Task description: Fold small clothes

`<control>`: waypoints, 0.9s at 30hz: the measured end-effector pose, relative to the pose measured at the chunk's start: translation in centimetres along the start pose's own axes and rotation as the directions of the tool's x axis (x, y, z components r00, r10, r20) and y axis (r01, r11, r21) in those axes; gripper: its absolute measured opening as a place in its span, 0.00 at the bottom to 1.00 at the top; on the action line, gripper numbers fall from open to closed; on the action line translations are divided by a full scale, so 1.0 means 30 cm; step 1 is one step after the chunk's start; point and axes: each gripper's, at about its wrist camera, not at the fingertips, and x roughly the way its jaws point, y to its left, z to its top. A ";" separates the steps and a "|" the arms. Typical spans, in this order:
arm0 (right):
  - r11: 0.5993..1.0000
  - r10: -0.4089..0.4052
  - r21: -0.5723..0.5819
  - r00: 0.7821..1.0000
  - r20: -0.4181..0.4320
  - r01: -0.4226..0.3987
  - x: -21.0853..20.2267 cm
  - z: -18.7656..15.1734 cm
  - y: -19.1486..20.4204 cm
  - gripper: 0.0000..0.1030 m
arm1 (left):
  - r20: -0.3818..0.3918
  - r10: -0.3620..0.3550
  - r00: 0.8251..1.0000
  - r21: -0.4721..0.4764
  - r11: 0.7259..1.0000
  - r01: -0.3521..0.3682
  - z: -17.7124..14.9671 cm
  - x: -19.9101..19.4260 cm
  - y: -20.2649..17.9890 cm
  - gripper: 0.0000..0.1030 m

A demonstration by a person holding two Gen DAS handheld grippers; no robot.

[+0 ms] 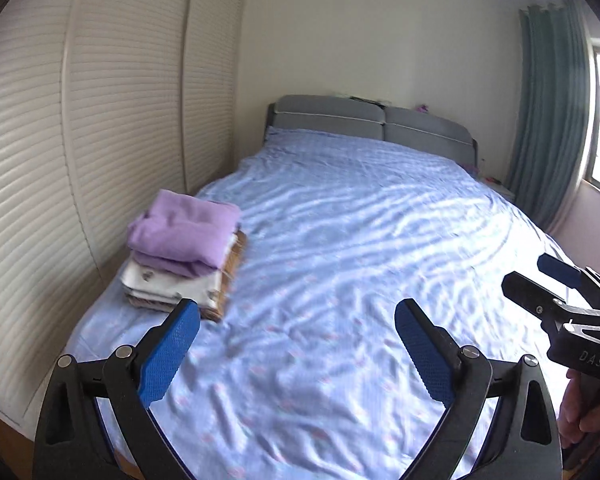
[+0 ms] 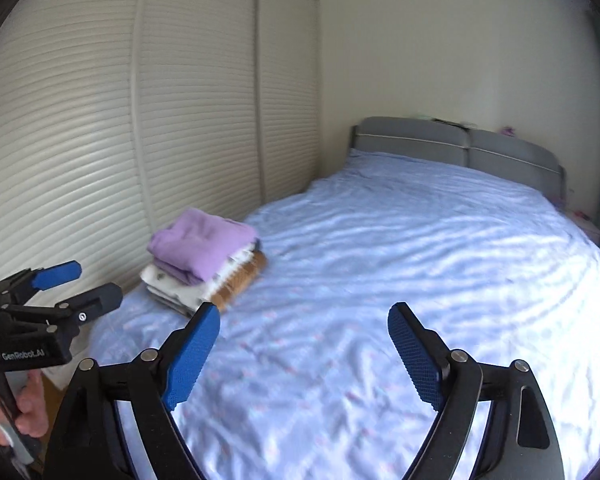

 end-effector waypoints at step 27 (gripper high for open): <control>0.887 -0.399 0.215 0.913 -0.088 0.409 -0.620 -0.601 -0.302 0.96 | -0.076 -0.044 0.996 0.070 0.996 0.050 -0.460 -0.268 -0.384 1.00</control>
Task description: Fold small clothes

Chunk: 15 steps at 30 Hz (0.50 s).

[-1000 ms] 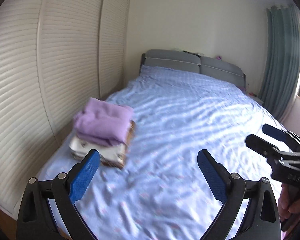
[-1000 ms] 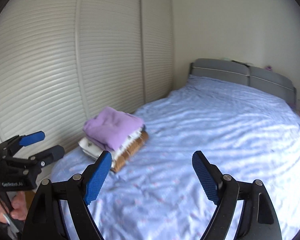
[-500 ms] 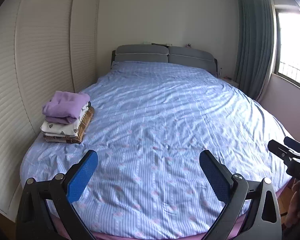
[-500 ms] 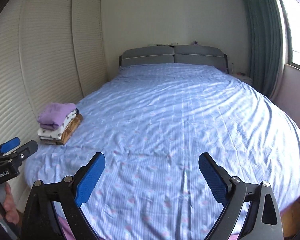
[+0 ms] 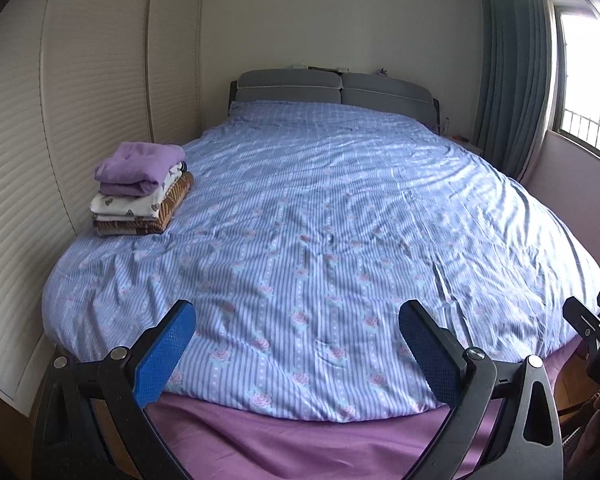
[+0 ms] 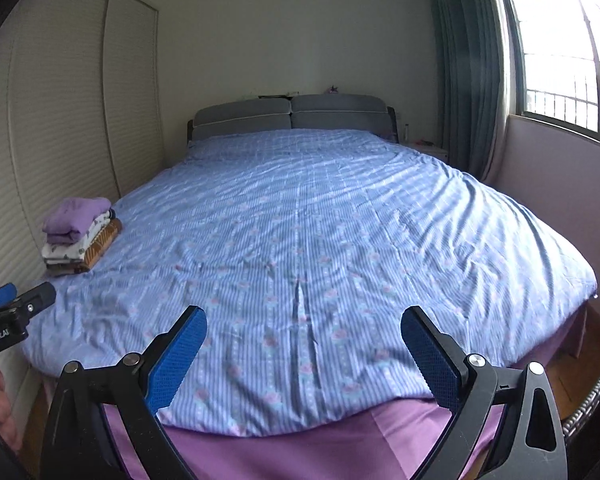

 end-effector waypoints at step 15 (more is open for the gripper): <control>0.999 -0.015 -0.030 1.000 0.016 0.015 -0.062 -0.075 0.051 0.96 | -0.016 0.018 1.000 -0.073 0.997 -0.019 -0.089 -0.017 0.088 1.00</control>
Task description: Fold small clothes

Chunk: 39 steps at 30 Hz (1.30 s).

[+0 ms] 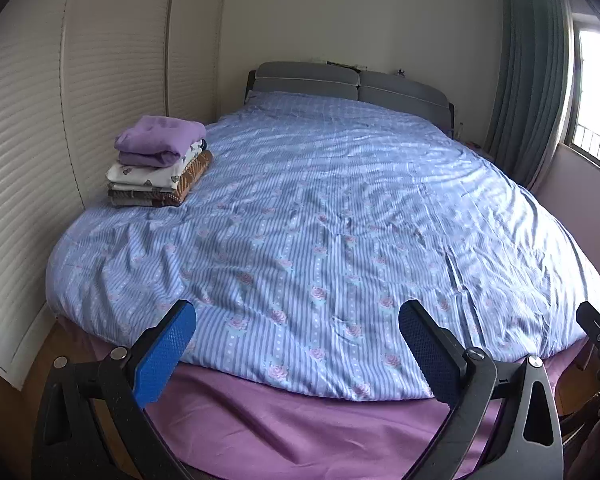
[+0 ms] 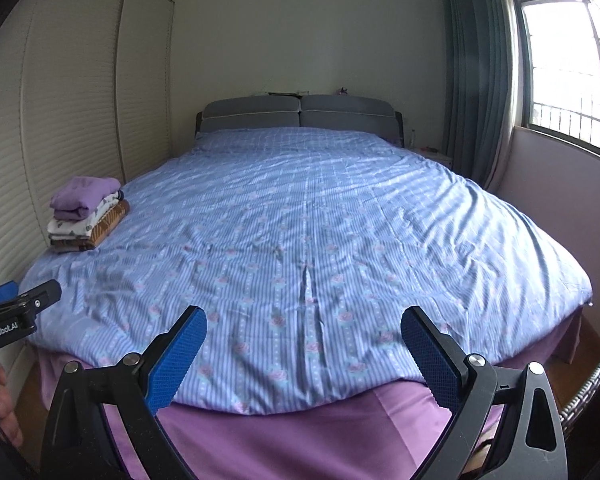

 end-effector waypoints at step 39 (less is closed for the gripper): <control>1.000 -0.014 0.027 1.000 -0.017 0.015 -0.002 -0.006 -0.022 0.96 | 0.042 -0.030 0.999 0.030 0.999 0.029 0.007 -0.034 -0.006 1.00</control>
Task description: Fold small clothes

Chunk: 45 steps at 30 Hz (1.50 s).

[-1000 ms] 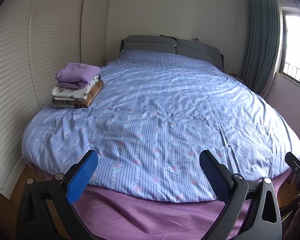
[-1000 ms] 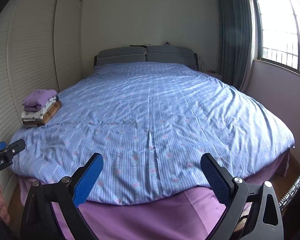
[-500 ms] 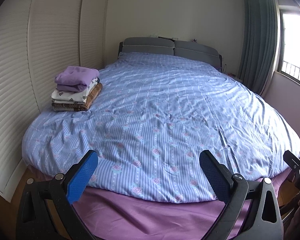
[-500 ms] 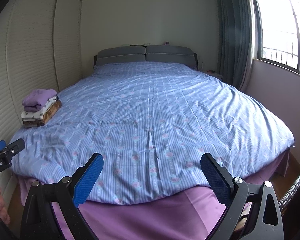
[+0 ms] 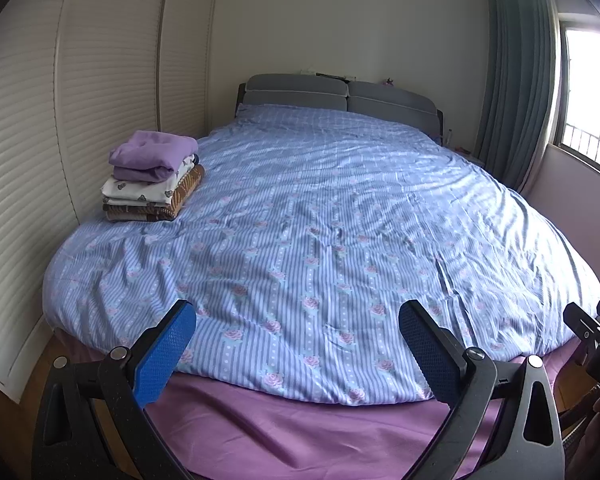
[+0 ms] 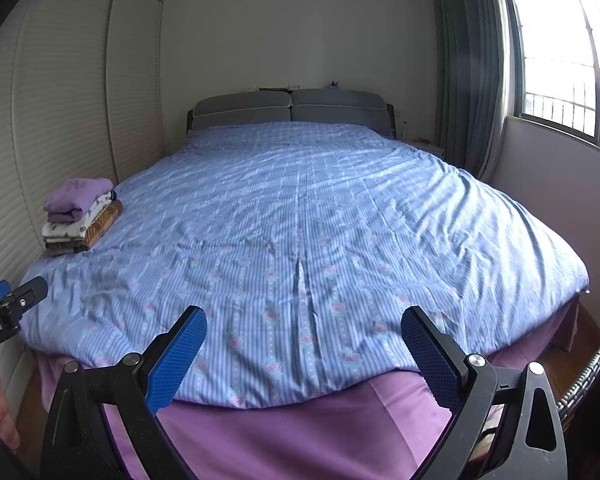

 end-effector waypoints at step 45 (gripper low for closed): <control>1.000 0.004 0.004 1.000 -0.006 -0.004 -0.002 -0.005 -0.005 0.96 | -0.011 -0.015 1.000 0.055 0.998 0.015 0.005 -0.003 -0.013 1.00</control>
